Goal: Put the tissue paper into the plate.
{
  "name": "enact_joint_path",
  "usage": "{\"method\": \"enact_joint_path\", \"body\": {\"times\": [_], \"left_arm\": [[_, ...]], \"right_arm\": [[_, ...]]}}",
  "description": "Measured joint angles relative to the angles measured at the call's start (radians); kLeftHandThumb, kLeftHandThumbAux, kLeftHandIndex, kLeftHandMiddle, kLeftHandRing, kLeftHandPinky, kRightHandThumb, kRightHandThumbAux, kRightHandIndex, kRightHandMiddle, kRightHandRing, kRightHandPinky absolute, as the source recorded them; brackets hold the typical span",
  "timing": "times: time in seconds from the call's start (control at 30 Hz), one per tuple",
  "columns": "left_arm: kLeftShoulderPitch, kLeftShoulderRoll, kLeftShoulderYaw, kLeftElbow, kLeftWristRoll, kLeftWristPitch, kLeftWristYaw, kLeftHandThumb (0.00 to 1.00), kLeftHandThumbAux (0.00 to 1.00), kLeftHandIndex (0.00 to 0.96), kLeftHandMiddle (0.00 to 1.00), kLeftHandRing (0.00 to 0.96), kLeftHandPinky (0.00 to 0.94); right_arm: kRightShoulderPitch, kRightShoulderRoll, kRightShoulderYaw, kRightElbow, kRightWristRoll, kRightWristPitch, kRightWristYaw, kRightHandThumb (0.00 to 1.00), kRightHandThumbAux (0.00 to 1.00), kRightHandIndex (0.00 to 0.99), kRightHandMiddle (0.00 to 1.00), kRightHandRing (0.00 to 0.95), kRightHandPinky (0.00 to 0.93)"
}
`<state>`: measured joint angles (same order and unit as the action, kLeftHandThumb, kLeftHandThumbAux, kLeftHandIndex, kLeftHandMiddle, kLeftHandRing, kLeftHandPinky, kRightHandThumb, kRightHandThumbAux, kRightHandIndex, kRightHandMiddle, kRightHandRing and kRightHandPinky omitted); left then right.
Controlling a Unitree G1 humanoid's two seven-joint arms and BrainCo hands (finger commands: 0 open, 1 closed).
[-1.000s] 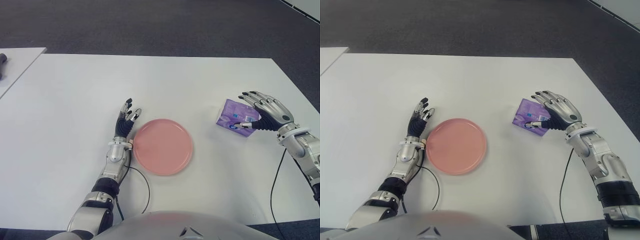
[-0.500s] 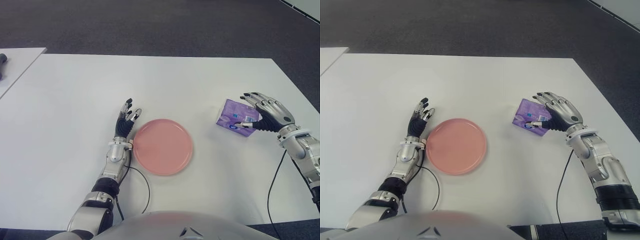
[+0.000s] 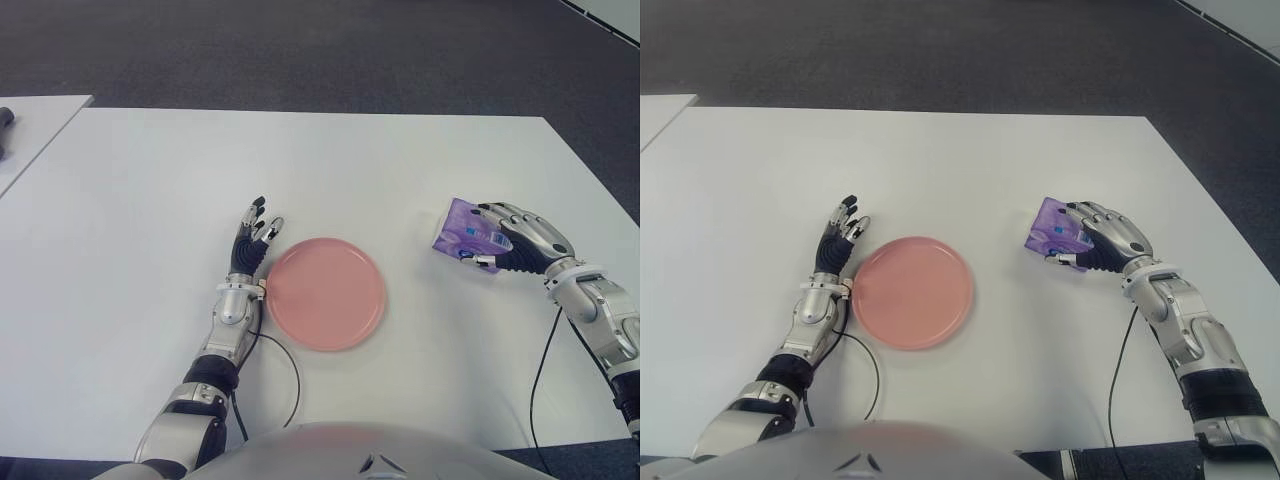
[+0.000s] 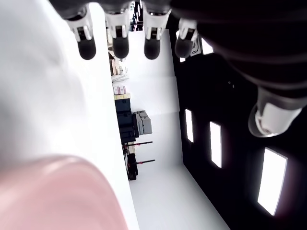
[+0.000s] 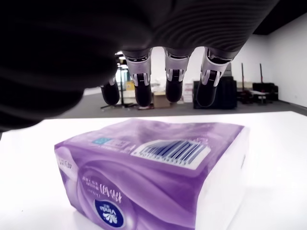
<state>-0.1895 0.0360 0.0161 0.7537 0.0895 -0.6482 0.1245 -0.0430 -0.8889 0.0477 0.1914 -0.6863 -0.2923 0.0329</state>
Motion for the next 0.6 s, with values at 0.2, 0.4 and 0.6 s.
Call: {"method": "enact_joint_path", "body": {"times": [0.2,0.4,0.6], "left_arm": [[0.000,0.000,-0.001,0.000,0.002,0.000,0.000,0.000,0.436,0.000,0.000,0.000,0.000],[0.001,0.000,-0.002,-0.001,0.007,0.000,0.000,0.000,0.437,0.000,0.000,0.000,0.000],[0.001,-0.002,-0.001,-0.002,0.006,0.001,0.000,0.000,0.439,0.000,0.000,0.000,0.000]], "right_arm": [[-0.017,0.013,0.036,0.016,-0.017,0.000,0.000,0.088,0.296,0.000,0.000,0.000,0.000],[-0.061,0.038,0.091,0.069,-0.047,0.000,-0.009,0.074,0.301,0.000,0.000,0.000,0.000],[-0.106,0.048,0.128,0.122,-0.064,-0.009,-0.036,0.068,0.312,0.000,0.000,0.000,0.000]]}}
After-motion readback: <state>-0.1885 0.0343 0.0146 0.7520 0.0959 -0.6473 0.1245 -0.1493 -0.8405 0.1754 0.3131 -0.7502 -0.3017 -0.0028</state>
